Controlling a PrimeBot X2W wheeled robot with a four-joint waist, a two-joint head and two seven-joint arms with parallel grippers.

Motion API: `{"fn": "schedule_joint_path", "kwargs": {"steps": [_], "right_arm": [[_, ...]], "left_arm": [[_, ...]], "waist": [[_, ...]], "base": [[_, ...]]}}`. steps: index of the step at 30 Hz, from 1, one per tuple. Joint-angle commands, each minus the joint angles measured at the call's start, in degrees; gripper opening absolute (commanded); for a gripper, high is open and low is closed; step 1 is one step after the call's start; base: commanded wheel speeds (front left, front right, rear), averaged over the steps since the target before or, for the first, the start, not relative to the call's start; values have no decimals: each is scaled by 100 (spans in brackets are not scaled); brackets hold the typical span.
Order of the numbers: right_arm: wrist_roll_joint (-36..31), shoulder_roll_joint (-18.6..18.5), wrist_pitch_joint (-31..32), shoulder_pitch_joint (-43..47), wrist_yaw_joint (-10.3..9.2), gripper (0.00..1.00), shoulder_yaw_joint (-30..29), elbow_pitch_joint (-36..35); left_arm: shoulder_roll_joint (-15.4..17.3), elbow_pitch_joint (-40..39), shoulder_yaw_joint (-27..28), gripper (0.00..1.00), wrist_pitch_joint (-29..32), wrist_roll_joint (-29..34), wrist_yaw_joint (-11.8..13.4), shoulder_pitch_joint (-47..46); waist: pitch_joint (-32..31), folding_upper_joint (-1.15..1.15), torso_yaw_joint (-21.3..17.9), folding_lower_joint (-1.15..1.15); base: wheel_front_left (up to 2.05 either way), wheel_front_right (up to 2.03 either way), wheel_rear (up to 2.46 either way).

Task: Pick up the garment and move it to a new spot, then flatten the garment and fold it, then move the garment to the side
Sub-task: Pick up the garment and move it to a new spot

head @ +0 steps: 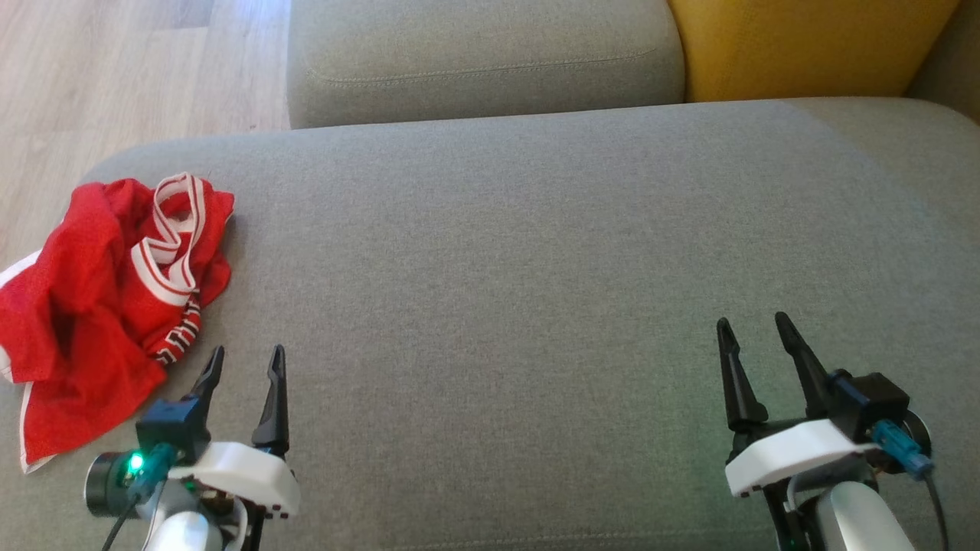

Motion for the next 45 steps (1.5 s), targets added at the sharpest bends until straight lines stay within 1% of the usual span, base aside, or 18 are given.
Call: {"fn": "schedule_joint_path", "kwargs": {"steps": [1, 14, 18, 24, 33, 37, 38, 45], "right_arm": [[-15, 7, -42, -203, -4, 100, 98, -161], [-69, 15, -33, -207, -4, 100, 45, -153], [-145, 18, -7, -206, -4, 100, -2, -221], [-188, 23, 91, -200, -4, 100, 77, -470], [-162, 28, 292, -114, -4, 100, 211, -789], [-99, 29, 337, -126, -4, 100, 305, -889], [-99, 29, 337, -126, -4, 100, 305, -889], [-35, 29, 373, -145, -4, 100, 438, -1001]], "left_arm": [[48, -141, 209, 100, -70, -15, -11, -338], [-28, -176, 290, 100, -70, -2, -62, -325], [-44, -154, 321, 100, -70, -5, -82, -392], [-54, -152, 468, 100, -70, -51, -71, -506], [-9, -169, 677, 100, -70, -58, -47, -495], [19, -197, 778, 100, -70, -69, -35, -453], [19, -197, 778, 100, -70, -69, -35, -453], [41, -236, 889, 100, -70, -62, -15, -389]], "waist": [[3, 0, 1, 0], [25, 0, 26, 0], [42, 0, 157, 0], [62, 0, 573, 0], [78, 0, 1485, 0], [92, 0, 1834, 0], [92, 0, 1834, 0], [98, 0, 2229, 0]], "base": [[0, 0, 0], [0, 0, 0], [0, 0, 0], [0, 0, 0], [0, 0, 0], [0, 0, 0], [0, 0, 0], [0, 0, 0]]}}
